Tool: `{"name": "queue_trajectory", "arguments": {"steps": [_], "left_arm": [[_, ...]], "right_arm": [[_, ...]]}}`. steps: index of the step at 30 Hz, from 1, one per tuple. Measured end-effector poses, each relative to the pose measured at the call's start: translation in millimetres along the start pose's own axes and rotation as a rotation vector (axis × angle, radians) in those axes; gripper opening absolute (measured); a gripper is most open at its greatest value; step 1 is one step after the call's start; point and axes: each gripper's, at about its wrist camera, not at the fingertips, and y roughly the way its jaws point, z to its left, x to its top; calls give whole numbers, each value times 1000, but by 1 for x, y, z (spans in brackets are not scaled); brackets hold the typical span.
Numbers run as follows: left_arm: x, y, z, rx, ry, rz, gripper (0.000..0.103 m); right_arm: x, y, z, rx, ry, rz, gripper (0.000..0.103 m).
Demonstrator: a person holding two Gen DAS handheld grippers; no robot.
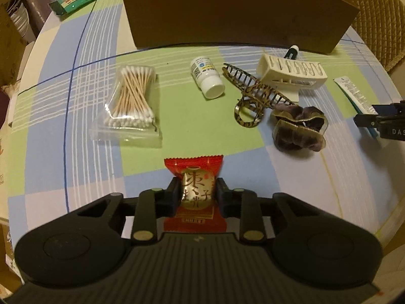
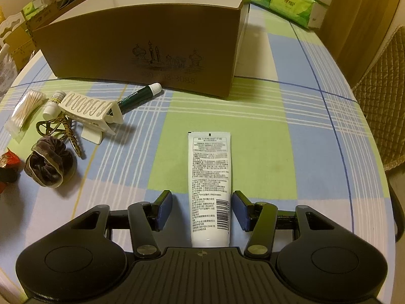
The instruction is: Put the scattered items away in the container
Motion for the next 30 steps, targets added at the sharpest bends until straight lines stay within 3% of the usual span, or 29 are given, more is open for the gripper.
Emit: {"name": "queue_trajectory", "arguments": {"steps": [4, 5, 6, 7, 18, 30], "left_arm": [[0, 0, 0, 0, 17, -3, 24], [0, 1, 0, -2, 15, -3, 24], [0, 1, 0, -5, 13, -4, 24], [0, 0, 0, -9, 10, -5, 24], [1, -10, 2, -28, 10, -41, 24], [11, -32, 8, -60, -8, -104, 24]], "right_arm": [[0, 0, 1, 0, -4, 1, 48], [0, 0, 1, -3, -5, -1, 45], [0, -1, 1, -3, -4, -3, 33], [0, -2, 1, 1, -2, -3, 33], [-2, -9, 4, 44, 24, 18, 31], [15, -43, 12, 161, 70, -58, 31]]}}
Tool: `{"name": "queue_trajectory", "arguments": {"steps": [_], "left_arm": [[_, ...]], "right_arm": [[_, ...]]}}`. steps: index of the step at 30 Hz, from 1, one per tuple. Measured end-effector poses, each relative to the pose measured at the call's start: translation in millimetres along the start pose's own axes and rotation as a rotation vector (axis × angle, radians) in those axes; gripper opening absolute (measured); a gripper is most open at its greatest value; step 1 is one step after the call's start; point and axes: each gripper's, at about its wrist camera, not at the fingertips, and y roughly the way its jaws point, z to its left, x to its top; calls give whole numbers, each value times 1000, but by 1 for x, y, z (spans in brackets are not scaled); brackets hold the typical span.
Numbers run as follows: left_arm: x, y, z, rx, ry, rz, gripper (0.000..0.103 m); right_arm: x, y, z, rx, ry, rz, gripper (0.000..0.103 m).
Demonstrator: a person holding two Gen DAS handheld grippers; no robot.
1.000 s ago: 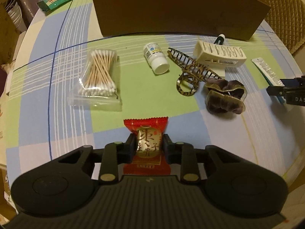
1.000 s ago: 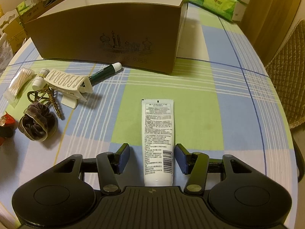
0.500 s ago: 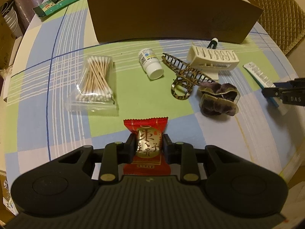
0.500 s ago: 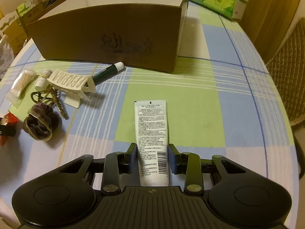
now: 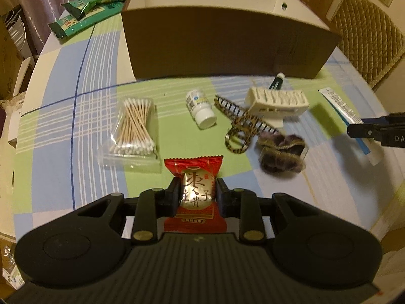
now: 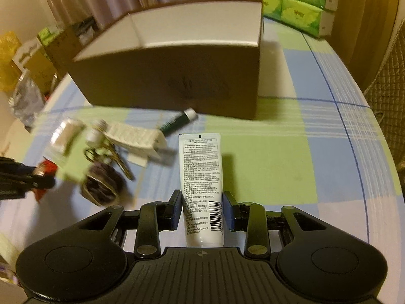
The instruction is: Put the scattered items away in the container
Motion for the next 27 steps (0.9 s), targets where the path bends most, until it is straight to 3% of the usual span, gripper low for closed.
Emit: {"name": "queue_trajectory", "arguments": {"steps": [13, 27], "left_arm": [[58, -28, -1, -54, 40, -144, 24], [174, -25, -11, -80, 150, -268, 24]], "right_arm": [[51, -27, 22, 129, -30, -115, 31], [143, -10, 34, 171, -185, -207, 31]]}}
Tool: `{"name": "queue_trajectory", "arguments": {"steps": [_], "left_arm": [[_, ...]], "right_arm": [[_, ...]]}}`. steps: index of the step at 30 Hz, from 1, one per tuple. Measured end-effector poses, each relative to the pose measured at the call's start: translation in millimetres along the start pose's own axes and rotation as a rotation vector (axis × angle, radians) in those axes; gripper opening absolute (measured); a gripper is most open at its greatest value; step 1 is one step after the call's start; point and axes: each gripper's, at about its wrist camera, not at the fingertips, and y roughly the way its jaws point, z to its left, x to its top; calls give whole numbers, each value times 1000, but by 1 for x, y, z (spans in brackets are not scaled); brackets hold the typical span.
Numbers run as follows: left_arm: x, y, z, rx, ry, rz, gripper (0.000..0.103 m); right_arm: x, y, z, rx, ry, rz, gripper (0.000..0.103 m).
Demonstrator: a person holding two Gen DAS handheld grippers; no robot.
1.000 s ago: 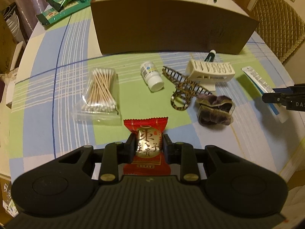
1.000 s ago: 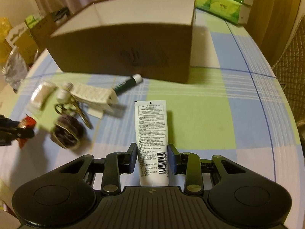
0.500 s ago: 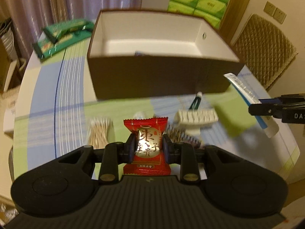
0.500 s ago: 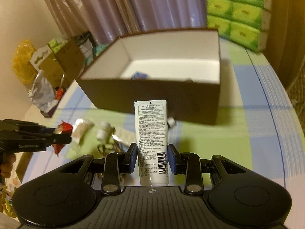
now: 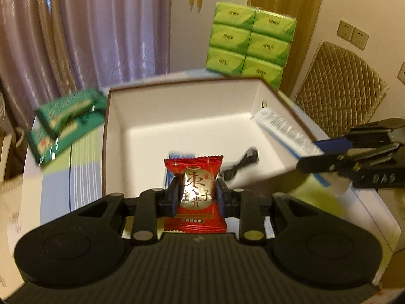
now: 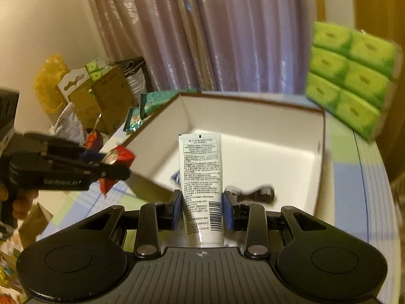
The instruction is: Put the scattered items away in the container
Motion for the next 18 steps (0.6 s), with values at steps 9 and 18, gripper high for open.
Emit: {"name": "queue_trajectory", "arguments": {"steps": [9, 18], "left_arm": [[65, 59, 8, -43, 34, 45, 24], [85, 133, 29, -5, 25, 168, 24]], "right_arm": [[47, 51, -18, -9, -96, 36, 31], [65, 113, -55, -34, -85, 150, 31]]}}
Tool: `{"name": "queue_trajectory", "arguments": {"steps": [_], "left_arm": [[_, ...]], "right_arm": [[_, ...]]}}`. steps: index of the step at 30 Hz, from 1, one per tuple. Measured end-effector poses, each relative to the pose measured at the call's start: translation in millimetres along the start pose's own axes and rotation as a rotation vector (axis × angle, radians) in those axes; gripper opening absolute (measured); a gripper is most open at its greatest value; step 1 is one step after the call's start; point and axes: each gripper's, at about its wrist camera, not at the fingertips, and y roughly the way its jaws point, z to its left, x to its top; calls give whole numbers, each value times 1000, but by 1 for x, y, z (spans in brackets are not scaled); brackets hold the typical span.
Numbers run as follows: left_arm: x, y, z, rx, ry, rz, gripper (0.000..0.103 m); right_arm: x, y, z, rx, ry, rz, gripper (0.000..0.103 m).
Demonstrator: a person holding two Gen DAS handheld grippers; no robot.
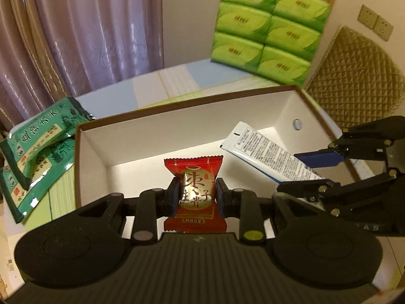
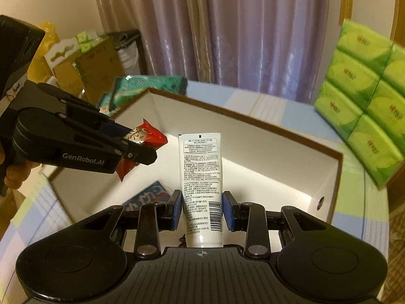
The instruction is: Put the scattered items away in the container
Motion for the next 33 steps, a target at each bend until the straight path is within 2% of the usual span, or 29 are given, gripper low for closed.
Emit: {"name": "queue_trajectory", "arguments": {"steps": [9, 17, 26, 33], "left_arm": [[14, 61, 13, 43, -6, 108, 24], [13, 99, 23, 79, -26, 168, 24], [12, 108, 27, 108, -21, 170, 27], [13, 100, 29, 121, -16, 160, 35]], "right_arm": [[17, 58, -23, -16, 41, 148, 31], [16, 86, -36, -24, 65, 203, 31], [15, 95, -39, -25, 81, 219, 31], [17, 100, -38, -38, 99, 229, 32]]}}
